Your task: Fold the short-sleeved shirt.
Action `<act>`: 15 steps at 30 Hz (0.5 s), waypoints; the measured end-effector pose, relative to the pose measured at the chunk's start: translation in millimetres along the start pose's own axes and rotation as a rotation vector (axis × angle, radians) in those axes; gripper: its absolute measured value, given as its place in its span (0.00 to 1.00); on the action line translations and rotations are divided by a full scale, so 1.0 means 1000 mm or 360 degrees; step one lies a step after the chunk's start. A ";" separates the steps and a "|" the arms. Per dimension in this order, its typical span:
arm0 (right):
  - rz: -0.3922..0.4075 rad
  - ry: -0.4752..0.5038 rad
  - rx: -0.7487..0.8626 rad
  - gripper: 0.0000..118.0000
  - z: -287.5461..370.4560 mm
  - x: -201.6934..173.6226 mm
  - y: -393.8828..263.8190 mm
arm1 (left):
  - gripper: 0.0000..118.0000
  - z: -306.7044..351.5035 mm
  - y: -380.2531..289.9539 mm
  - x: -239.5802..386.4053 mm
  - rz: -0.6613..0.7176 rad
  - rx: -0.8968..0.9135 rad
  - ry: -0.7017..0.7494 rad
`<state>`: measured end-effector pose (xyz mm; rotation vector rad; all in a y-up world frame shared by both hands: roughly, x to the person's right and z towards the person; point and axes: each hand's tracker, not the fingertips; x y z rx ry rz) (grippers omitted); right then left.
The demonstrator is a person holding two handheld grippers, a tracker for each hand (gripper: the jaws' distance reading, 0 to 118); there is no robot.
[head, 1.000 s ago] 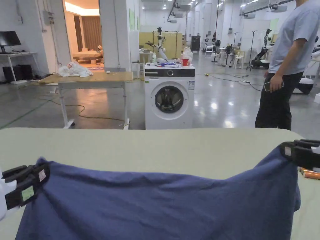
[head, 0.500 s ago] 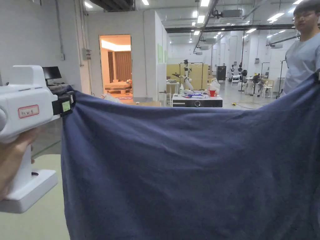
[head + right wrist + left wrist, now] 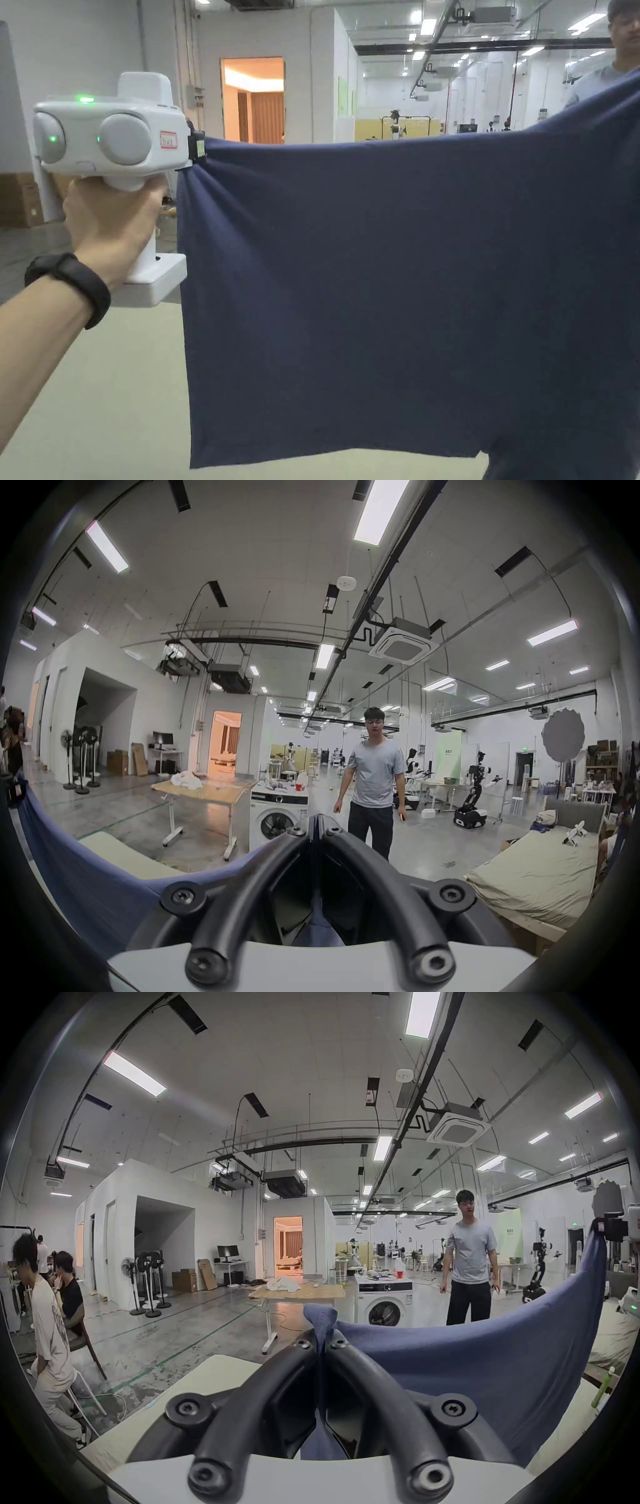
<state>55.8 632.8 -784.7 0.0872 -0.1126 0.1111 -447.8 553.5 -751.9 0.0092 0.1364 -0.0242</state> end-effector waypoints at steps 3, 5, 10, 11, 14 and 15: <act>0.0064 -0.0048 0.0045 0.00 -0.014 -0.004 0.007 | 0.00 -0.018 0.001 -0.001 0.0027 0.0006 0.0021; 0.0135 -0.0062 0.0044 0.00 -0.022 -0.007 0.012 | 0.00 -0.027 0.000 -0.001 0.0014 -0.0001 0.0022; 0.0148 -0.0055 0.0016 0.00 -0.027 -0.013 -0.003 | 0.00 -0.040 -0.020 -0.001 -0.0023 -0.0034 -0.0002; 0.0146 -0.0048 -0.0002 0.00 -0.028 -0.015 -0.013 | 0.00 -0.043 -0.028 -0.001 -0.0019 -0.0052 -0.0003; 0.0160 -0.0006 -0.0106 0.00 -0.037 -0.018 -0.049 | 0.00 -0.051 -0.059 -0.003 0.0020 -0.0172 -0.0035; 0.0138 -0.0002 -0.0144 0.00 -0.038 -0.018 -0.064 | 0.00 -0.055 -0.070 -0.004 0.0016 -0.0238 -0.0065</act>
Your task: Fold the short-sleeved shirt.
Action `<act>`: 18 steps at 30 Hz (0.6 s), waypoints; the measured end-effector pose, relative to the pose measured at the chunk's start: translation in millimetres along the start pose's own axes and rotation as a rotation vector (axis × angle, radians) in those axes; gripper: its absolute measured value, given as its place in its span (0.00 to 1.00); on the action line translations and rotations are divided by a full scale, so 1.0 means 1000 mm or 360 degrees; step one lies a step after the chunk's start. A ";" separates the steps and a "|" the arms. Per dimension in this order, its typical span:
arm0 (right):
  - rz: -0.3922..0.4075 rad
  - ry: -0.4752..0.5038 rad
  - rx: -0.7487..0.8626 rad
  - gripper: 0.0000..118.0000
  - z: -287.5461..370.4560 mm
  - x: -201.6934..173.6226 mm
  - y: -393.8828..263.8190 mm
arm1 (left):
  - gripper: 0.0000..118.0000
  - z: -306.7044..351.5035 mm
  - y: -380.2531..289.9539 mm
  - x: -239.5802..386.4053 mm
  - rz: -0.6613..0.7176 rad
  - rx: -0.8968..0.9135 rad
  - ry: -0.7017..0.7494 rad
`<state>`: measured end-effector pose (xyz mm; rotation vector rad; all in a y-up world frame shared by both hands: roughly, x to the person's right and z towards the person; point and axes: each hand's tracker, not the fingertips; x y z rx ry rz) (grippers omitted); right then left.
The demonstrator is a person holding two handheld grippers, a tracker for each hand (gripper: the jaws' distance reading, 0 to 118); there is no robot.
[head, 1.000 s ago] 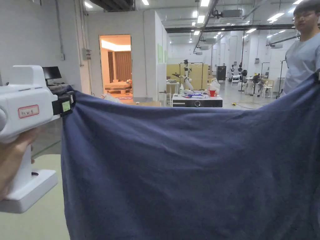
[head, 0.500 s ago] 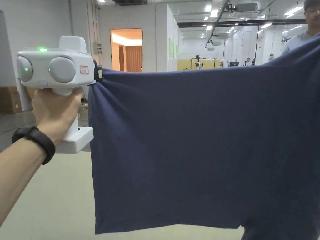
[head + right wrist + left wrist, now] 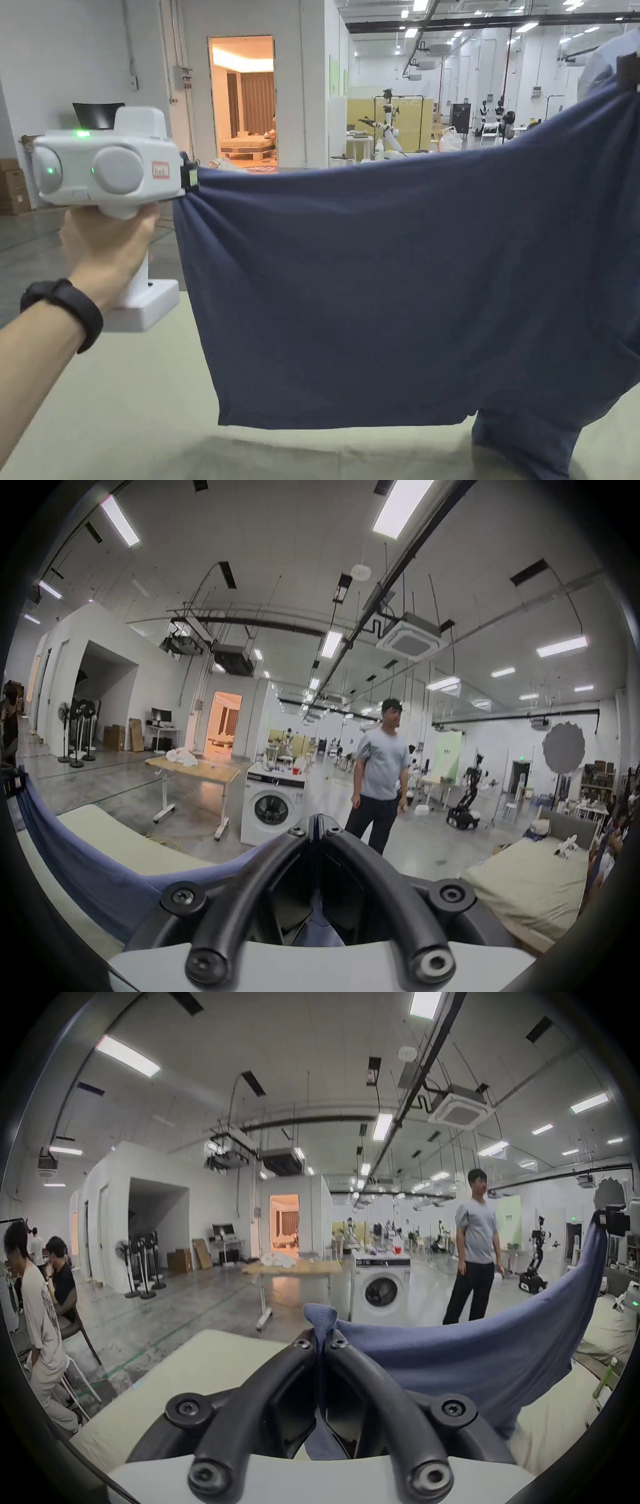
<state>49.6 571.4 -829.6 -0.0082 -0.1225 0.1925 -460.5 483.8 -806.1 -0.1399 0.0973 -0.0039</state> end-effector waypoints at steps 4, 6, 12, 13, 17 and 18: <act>-0.0078 0.0086 -0.0156 0.00 -0.004 -0.003 -0.052 | 0.00 -0.002 -0.043 0.001 0.0002 -0.0113 -0.0012; -0.0122 0.0114 -0.0202 0.00 0.001 0.000 -0.075 | 0.00 0.006 -0.062 0.001 0.0033 -0.0164 -0.0040; -0.0239 0.0271 -0.0233 0.00 0.069 0.019 -0.134 | 0.00 0.072 -0.115 -0.005 0.0001 -0.0237 -0.0173; -0.0279 0.0293 -0.0226 0.00 0.083 0.023 -0.145 | 0.00 0.089 -0.125 -0.007 0.0038 -0.0247 -0.0238; -0.0317 0.0383 -0.0313 0.00 0.159 0.039 -0.194 | 0.00 0.162 -0.183 -0.028 0.0296 -0.0319 -0.0489; -0.0364 0.0407 -0.0302 0.00 0.181 0.043 -0.211 | 0.00 0.183 -0.202 -0.032 0.0330 -0.0297 -0.0506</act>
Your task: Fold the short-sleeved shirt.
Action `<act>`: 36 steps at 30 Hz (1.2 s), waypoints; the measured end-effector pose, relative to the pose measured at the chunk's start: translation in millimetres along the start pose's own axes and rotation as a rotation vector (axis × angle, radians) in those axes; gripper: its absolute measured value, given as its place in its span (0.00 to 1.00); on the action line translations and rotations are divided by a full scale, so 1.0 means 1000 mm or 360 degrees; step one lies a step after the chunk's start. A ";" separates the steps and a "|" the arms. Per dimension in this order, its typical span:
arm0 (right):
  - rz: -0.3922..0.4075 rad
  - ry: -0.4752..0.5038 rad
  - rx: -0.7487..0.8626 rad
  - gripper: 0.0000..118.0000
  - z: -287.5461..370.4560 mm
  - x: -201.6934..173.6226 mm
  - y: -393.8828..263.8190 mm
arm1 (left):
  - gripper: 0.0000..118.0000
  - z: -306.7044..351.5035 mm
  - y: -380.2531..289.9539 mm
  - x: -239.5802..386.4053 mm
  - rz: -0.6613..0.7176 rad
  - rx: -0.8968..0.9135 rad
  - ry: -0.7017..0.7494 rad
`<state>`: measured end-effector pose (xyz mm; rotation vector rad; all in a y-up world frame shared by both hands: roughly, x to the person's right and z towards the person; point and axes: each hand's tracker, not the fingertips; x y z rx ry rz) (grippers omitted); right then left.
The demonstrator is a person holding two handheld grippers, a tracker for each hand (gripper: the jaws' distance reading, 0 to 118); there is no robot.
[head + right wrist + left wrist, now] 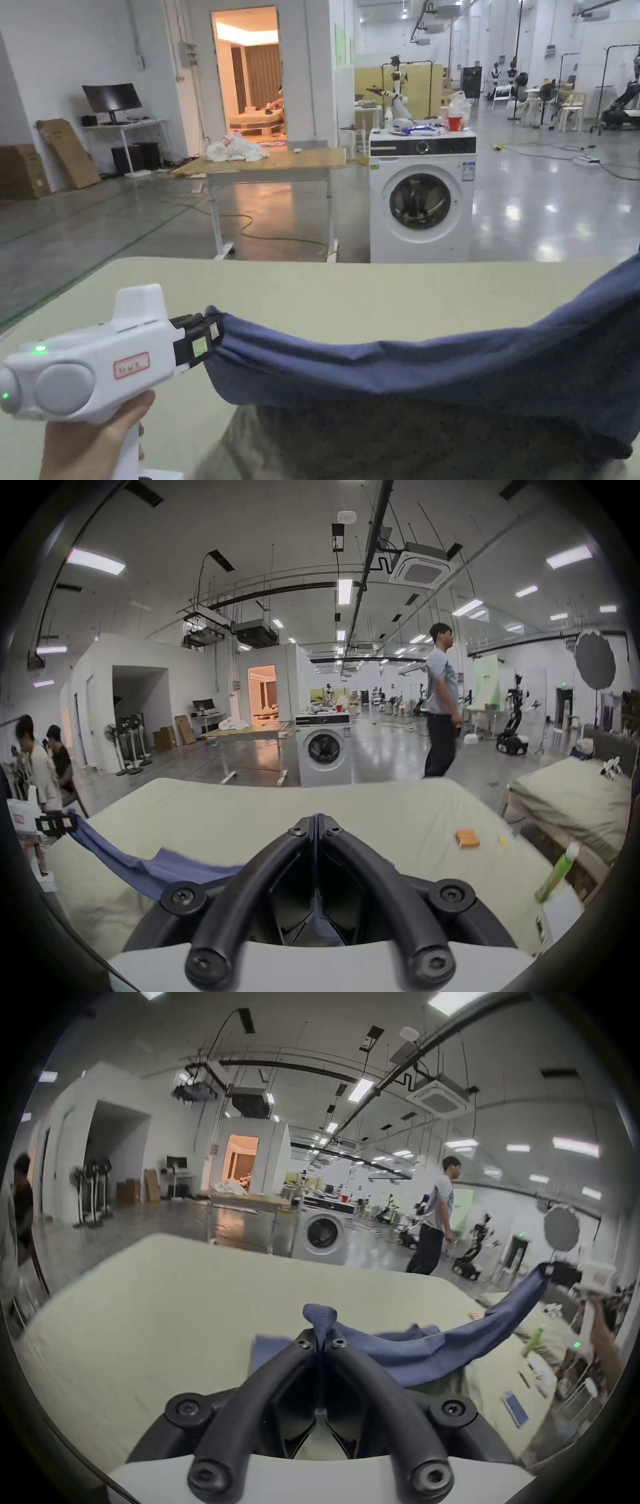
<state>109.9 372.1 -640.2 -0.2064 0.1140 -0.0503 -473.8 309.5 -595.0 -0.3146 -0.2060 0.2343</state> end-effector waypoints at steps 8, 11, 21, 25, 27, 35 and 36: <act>-0.0189 -0.0036 -0.0101 0.00 0.144 0.010 -0.150 | 0.00 0.106 -0.148 -0.003 0.0020 -0.0046 0.0043; -0.0256 -0.0110 -0.0185 0.00 0.185 0.010 -0.194 | 0.00 0.131 -0.184 -0.009 0.0190 -0.0089 0.0034; -0.0326 -0.0204 -0.0423 0.00 0.206 0.011 -0.262 | 0.00 0.135 -0.223 -0.007 0.0120 -0.0281 0.0088; -0.0228 -0.0192 -0.0558 0.00 0.192 0.007 -0.275 | 0.00 0.126 -0.236 -0.006 0.0028 -0.0397 0.0155; -0.0221 -0.0181 -0.0684 0.05 0.186 0.009 -0.281 | 0.18 0.126 -0.239 -0.003 0.0025 -0.0417 0.0195; -0.0134 -0.0363 -0.0500 0.70 0.211 0.024 -0.267 | 0.75 0.154 -0.212 0.017 -0.0167 -0.0189 0.0535; -0.0152 -0.0343 -0.0433 0.70 0.213 0.023 -0.259 | 0.75 0.158 -0.205 0.025 -0.0222 -0.0136 0.0597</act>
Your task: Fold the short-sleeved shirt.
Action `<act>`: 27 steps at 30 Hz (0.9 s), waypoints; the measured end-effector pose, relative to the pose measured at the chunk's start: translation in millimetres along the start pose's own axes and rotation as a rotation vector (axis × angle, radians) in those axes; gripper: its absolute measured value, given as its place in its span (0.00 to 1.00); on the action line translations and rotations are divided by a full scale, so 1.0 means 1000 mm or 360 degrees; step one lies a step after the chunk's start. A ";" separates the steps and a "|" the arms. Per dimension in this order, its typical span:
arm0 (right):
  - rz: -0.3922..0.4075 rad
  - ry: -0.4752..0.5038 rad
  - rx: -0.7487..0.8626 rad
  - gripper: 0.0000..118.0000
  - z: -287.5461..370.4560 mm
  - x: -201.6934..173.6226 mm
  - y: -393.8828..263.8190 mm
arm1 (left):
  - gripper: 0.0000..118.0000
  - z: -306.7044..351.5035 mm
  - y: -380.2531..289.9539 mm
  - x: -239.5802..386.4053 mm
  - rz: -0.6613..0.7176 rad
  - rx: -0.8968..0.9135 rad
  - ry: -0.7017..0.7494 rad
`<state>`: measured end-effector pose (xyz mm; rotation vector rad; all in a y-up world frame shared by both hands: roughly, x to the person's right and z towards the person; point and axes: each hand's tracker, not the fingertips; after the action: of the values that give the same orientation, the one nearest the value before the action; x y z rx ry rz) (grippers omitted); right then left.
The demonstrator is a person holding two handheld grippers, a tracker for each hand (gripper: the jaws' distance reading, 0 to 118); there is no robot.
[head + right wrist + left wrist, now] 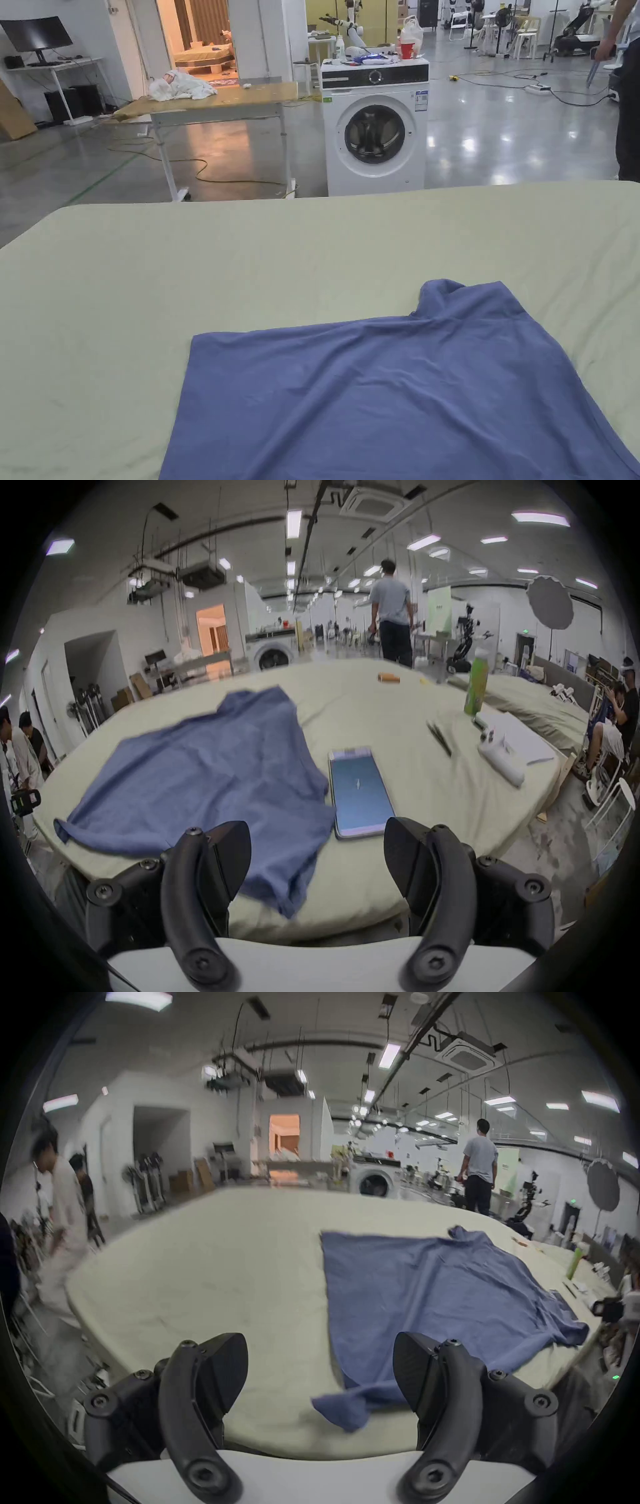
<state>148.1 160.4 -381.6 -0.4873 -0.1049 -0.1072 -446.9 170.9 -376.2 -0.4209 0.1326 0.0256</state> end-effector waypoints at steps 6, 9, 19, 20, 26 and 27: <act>0.0111 0.0172 0.0347 0.70 0.034 -0.030 0.042 | 0.75 0.052 0.045 0.038 -0.0131 0.0446 0.0113; 0.0098 0.0253 0.0438 0.70 0.037 -0.042 0.053 | 0.75 0.074 0.065 0.055 -0.0167 0.0614 0.0099; 0.0213 0.0401 0.0557 0.10 0.045 -0.077 0.070 | 0.10 0.093 0.079 0.057 -0.0104 0.0694 -0.0134; 0.0228 0.0400 0.0565 0.03 0.046 -0.079 0.069 | 0.05 0.093 0.077 0.057 -0.0119 0.0702 -0.0135; 0.0236 0.0423 0.0571 0.00 0.045 -0.087 0.071 | 0.00 0.086 0.066 0.056 -0.0137 0.0678 -0.0209; 0.0236 0.0422 0.0567 0.00 0.045 -0.087 0.071 | 0.00 0.087 0.070 0.063 -0.0136 0.0674 -0.0215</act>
<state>67.9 250.4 -386.2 -0.1209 0.1703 -0.0062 -377.4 270.2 -334.4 -0.0009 -0.0151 -0.0575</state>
